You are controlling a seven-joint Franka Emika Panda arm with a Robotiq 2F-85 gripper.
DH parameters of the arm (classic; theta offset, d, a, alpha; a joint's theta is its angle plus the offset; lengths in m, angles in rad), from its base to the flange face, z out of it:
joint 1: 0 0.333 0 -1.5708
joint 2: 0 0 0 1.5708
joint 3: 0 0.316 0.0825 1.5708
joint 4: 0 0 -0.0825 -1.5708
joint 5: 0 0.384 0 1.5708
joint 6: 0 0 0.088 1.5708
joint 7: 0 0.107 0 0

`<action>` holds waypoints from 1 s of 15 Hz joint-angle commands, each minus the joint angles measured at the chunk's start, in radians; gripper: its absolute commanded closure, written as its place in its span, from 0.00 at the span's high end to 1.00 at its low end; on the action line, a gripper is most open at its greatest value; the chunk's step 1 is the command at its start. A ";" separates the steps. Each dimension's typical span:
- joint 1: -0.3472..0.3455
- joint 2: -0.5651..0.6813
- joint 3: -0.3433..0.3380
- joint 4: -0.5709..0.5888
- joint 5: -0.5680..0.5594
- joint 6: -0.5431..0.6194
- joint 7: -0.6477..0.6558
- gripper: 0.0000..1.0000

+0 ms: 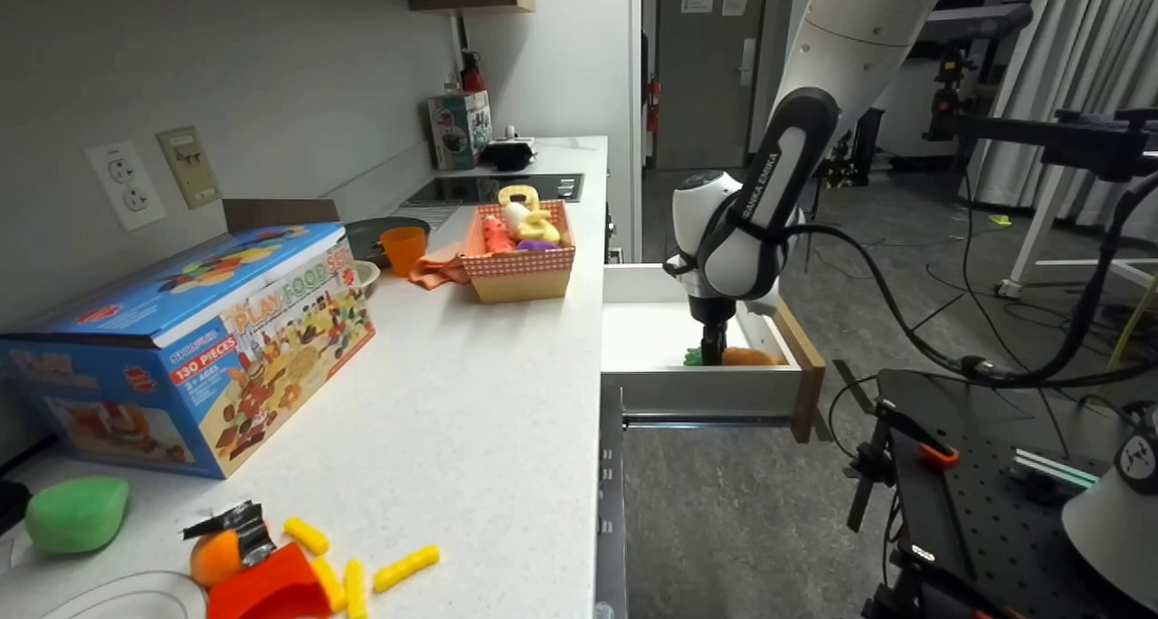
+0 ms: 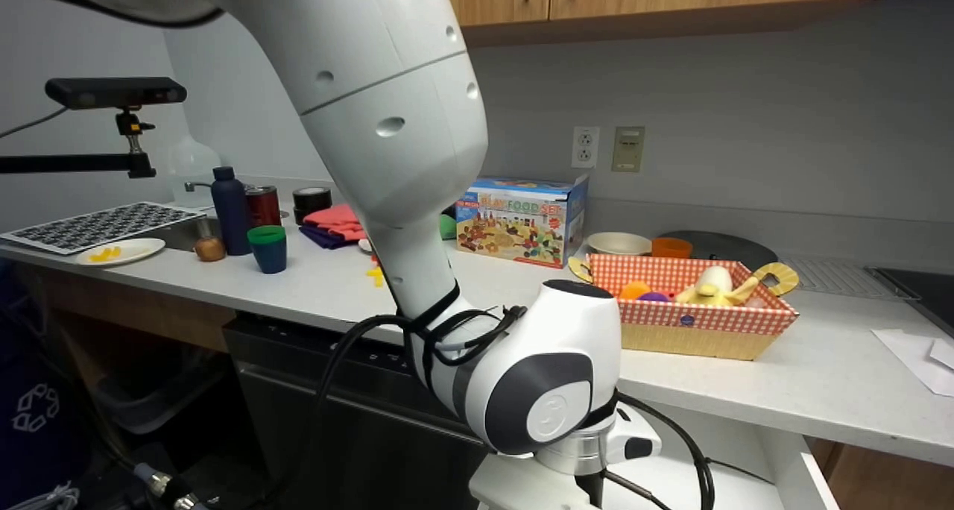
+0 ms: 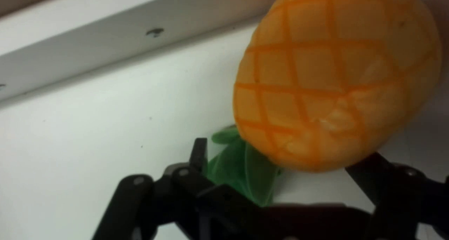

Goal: Open the drawer, remove the plushy from the drawer, put it in the box, and then close the drawer

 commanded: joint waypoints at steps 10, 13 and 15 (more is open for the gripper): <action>0.090 -0.008 -0.150 -0.033 -0.047 0.111 0.057 0.35; 0.130 -0.054 -0.196 -0.068 -0.074 0.194 0.075 0.12; 0.165 -0.083 -0.240 -0.092 -0.095 0.251 0.091 0.00</action>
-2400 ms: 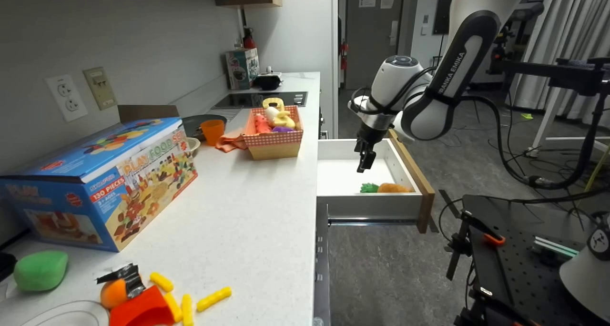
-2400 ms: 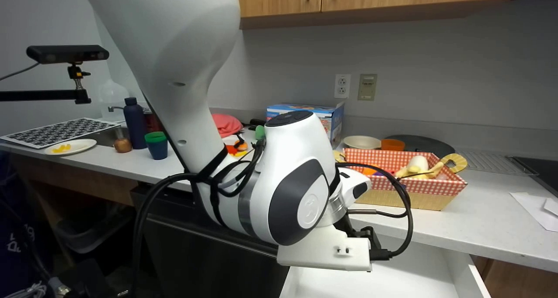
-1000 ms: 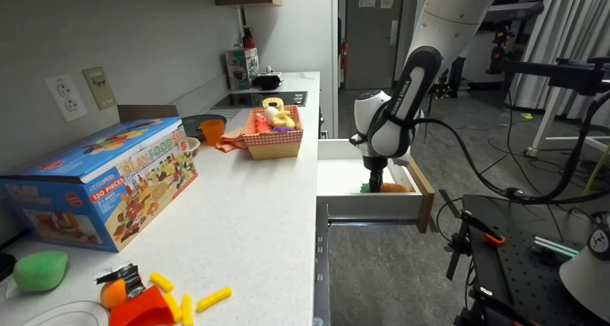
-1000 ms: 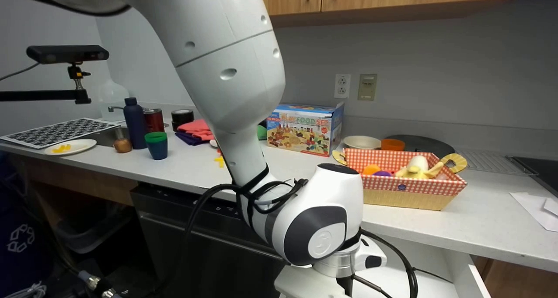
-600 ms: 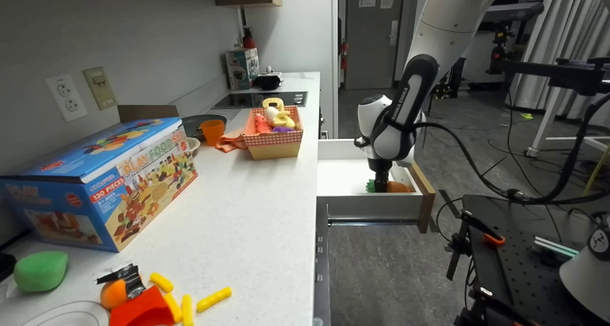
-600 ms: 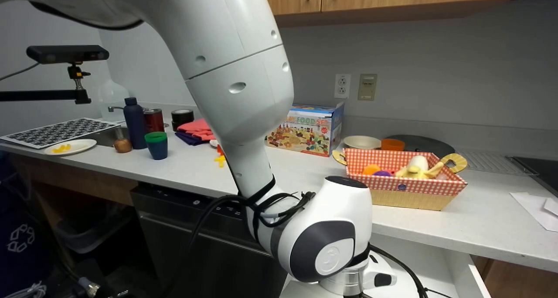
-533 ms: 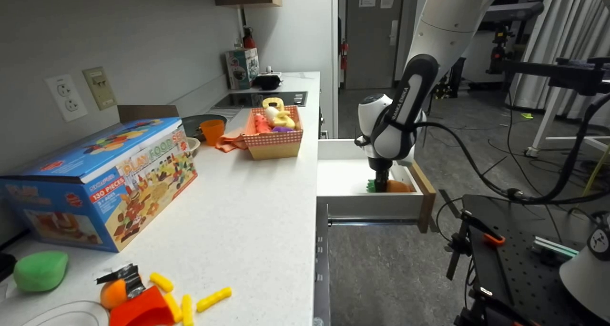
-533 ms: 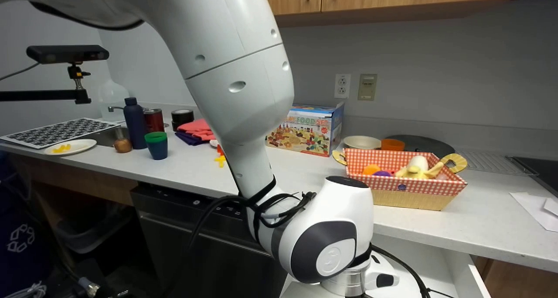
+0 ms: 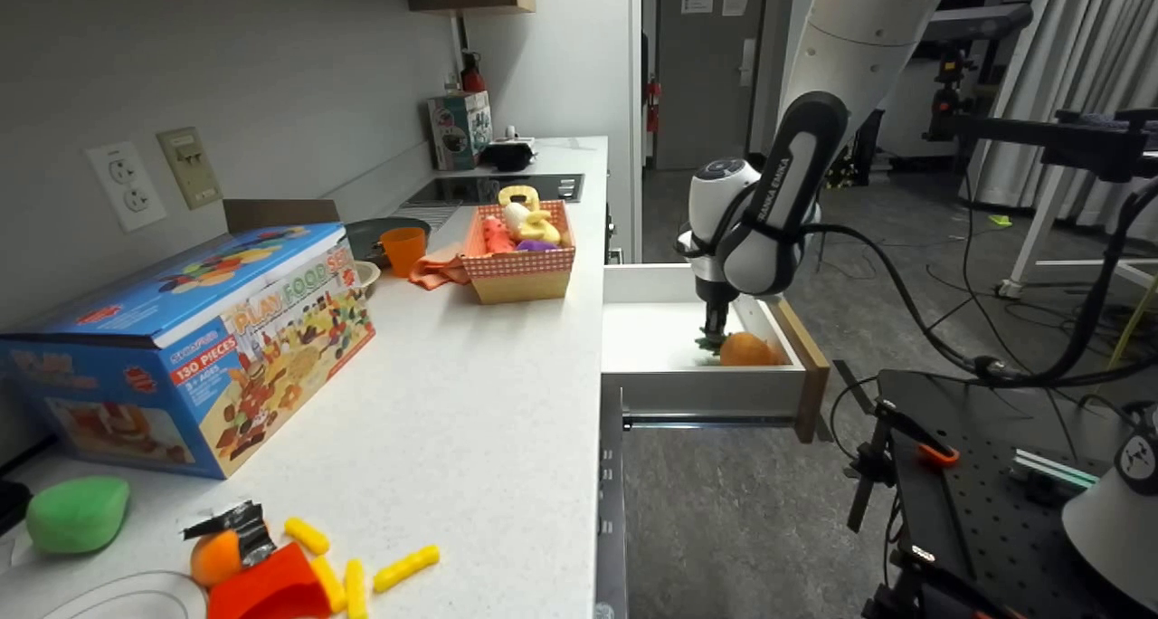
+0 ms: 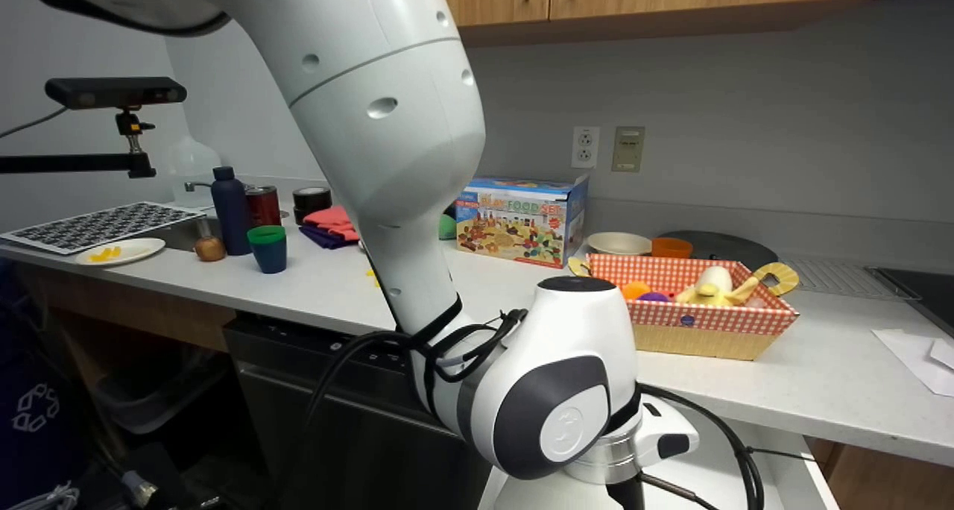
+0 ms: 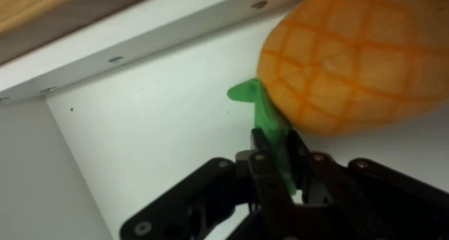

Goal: Open the drawer, remove the plushy from the drawer, put it in the box, and then close the drawer

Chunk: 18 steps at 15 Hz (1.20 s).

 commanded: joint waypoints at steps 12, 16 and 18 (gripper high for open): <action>0.587 -0.261 -0.635 -0.264 -0.007 0.604 0.073 0.02; 0.661 -0.353 -0.663 -0.302 -0.055 0.644 0.056 0.02; 0.645 -0.283 -0.647 -0.264 -0.051 0.639 0.092 0.02</action>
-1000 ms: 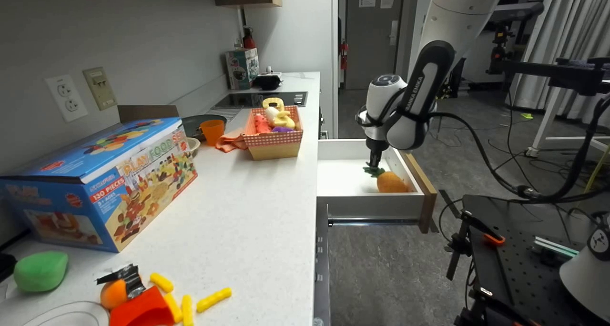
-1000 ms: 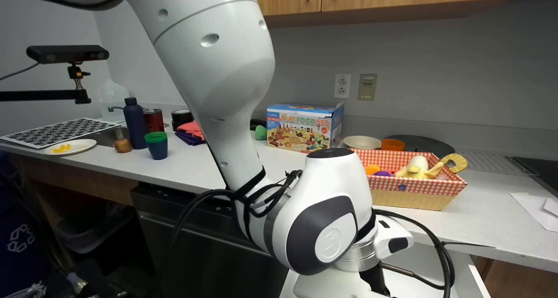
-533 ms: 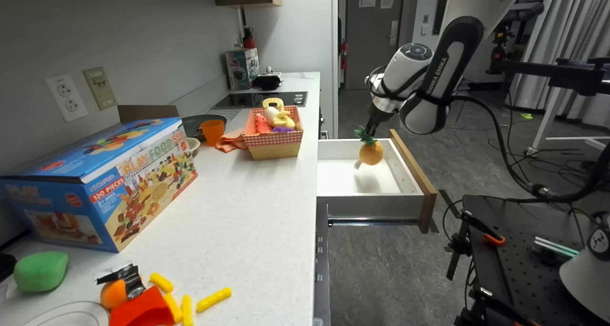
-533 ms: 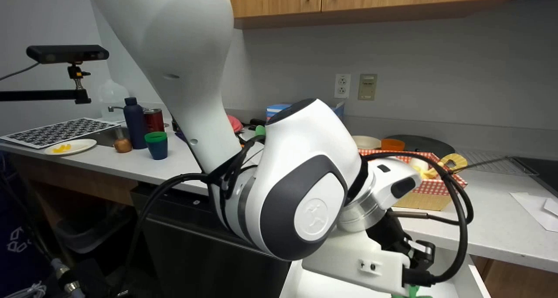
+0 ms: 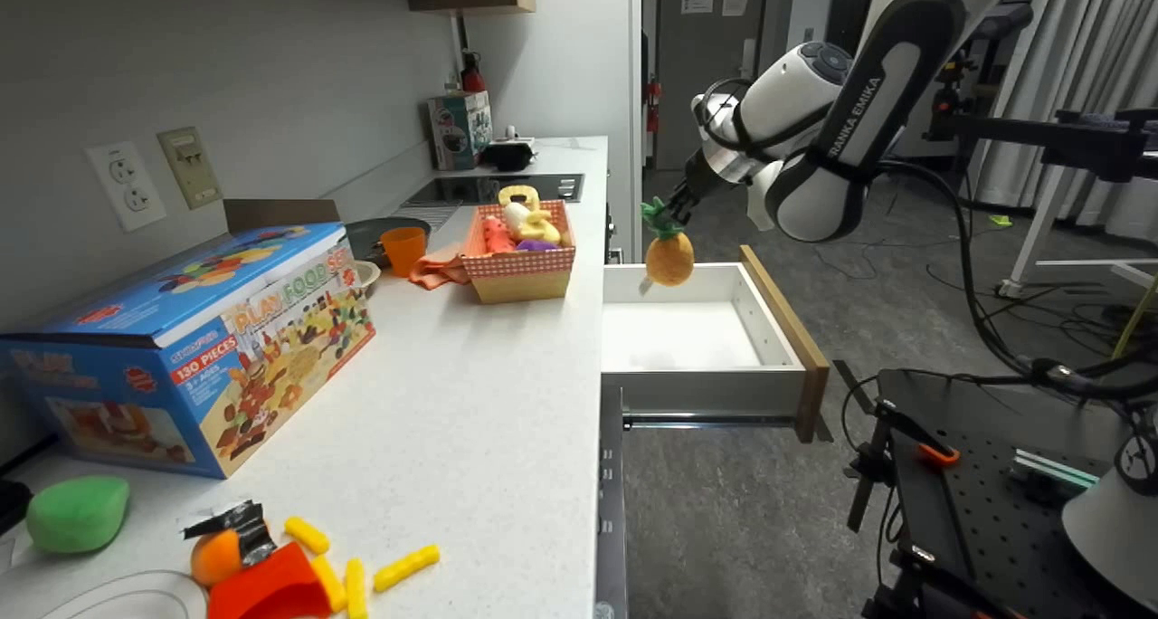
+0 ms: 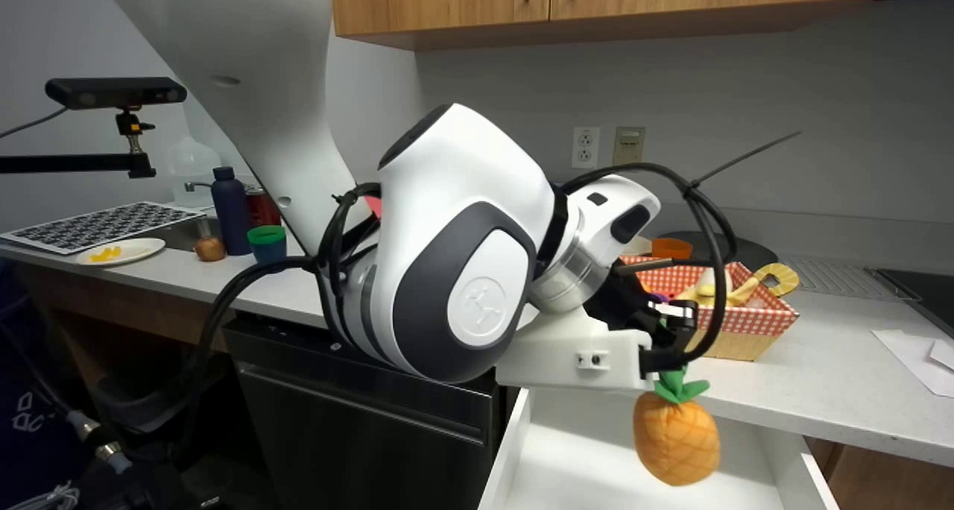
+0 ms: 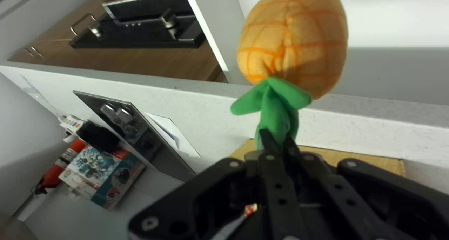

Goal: Open the drawer, remove the plushy from the drawer, put it in the box, and then close the drawer

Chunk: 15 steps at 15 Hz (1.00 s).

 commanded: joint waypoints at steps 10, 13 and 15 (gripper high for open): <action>0.011 -0.002 -0.003 0.010 0.013 0.011 0.004 0.02; 0.086 -0.049 -0.057 0.087 0.091 0.063 -0.023 0.02; 0.124 -0.065 -0.069 0.155 0.127 0.087 -0.025 0.02</action>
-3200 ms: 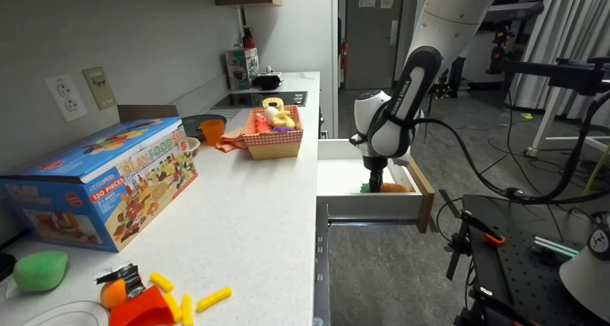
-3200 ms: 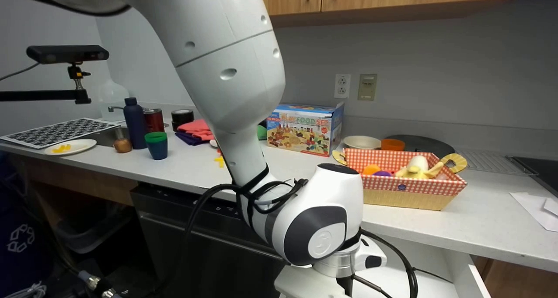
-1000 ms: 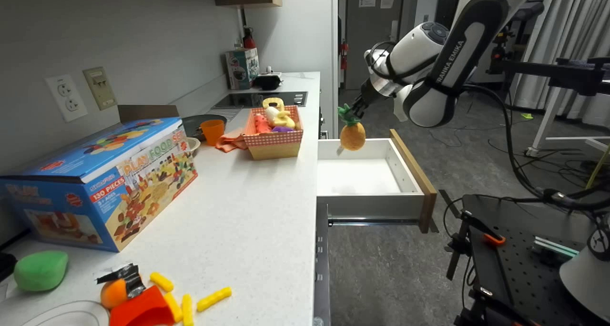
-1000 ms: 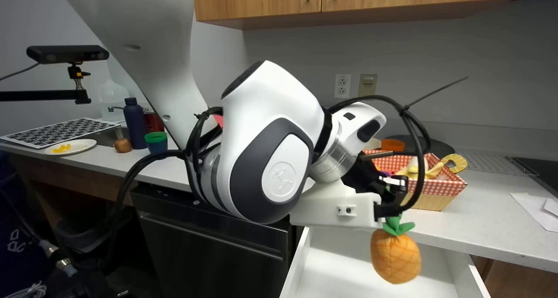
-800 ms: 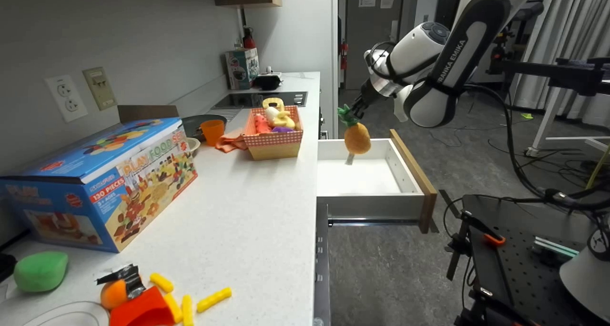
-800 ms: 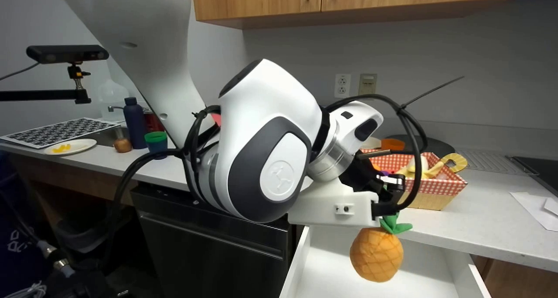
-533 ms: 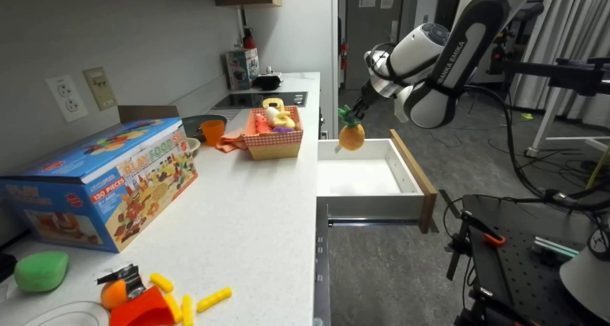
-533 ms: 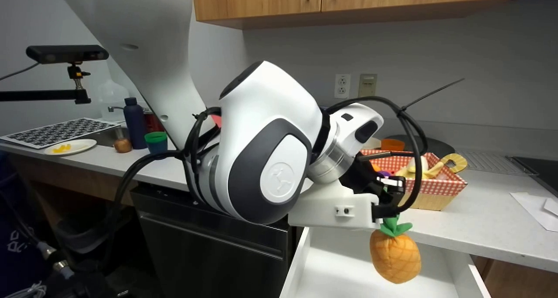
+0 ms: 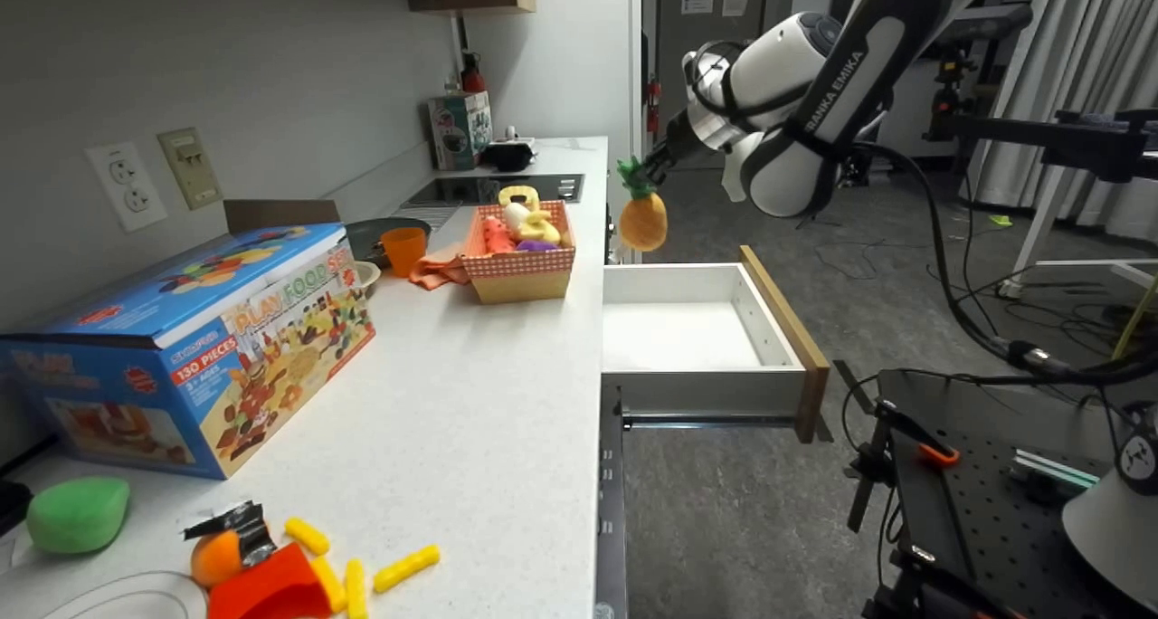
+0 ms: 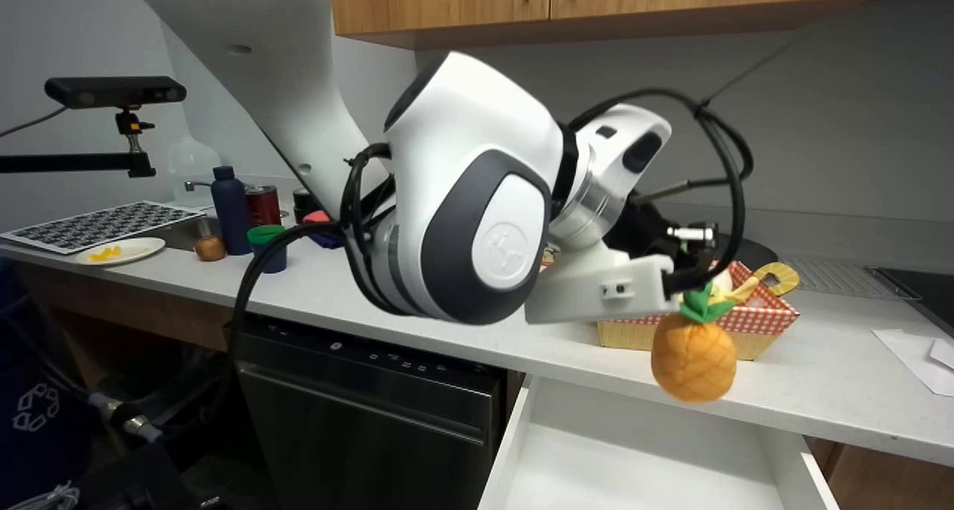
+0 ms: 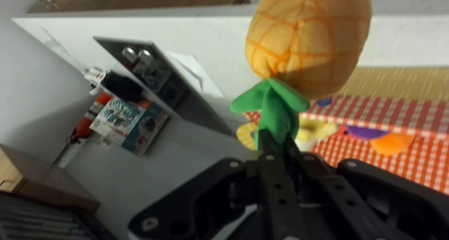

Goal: Open the drawer, remove the plushy from the drawer, put it in the box, and then close the drawer

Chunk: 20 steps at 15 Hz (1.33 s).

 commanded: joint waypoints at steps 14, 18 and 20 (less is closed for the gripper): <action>0.004 0.101 0.217 0.418 0.036 -0.091 0.153 0.02; -0.050 0.165 0.237 0.502 0.037 -0.145 0.169 0.02; -0.083 0.180 0.253 0.524 0.030 -0.174 0.177 0.02</action>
